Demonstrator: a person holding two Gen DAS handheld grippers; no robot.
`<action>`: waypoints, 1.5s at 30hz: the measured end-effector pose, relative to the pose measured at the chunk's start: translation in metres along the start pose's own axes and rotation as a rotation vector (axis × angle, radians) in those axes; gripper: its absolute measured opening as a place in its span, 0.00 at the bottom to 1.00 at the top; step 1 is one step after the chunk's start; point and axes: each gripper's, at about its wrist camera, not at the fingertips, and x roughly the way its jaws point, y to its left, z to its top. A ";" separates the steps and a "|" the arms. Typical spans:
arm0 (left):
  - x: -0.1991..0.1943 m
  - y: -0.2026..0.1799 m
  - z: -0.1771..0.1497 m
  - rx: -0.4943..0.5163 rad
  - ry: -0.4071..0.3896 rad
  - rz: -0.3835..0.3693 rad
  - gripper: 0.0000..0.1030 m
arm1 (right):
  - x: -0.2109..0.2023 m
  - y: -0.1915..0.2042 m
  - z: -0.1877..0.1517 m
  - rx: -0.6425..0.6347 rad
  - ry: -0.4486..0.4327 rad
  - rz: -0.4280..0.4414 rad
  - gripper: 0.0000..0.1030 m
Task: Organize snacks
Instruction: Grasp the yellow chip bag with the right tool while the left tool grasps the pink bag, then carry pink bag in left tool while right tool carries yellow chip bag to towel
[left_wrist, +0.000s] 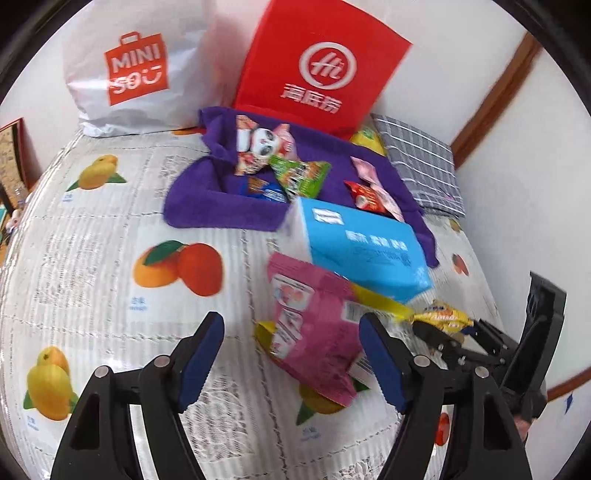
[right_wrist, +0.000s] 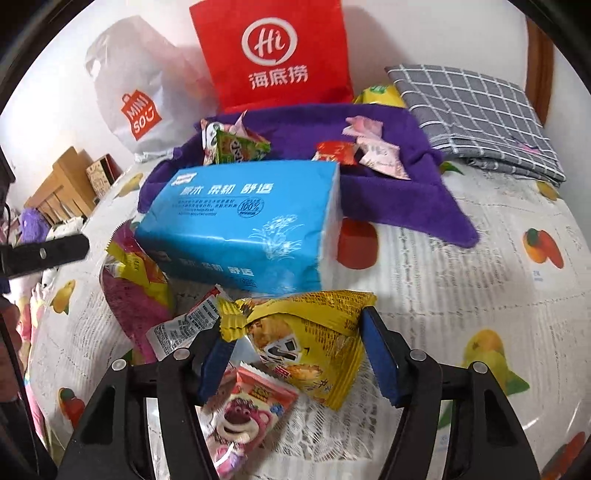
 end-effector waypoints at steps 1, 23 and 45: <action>0.001 -0.003 -0.003 0.012 0.001 -0.015 0.75 | -0.003 -0.002 -0.001 0.003 -0.006 -0.003 0.64; 0.047 -0.030 -0.011 0.114 0.049 0.009 0.61 | -0.041 -0.040 -0.031 0.117 -0.029 -0.069 0.63; -0.034 -0.035 -0.030 0.092 -0.070 -0.009 0.56 | -0.081 0.001 -0.032 0.074 -0.062 -0.045 0.61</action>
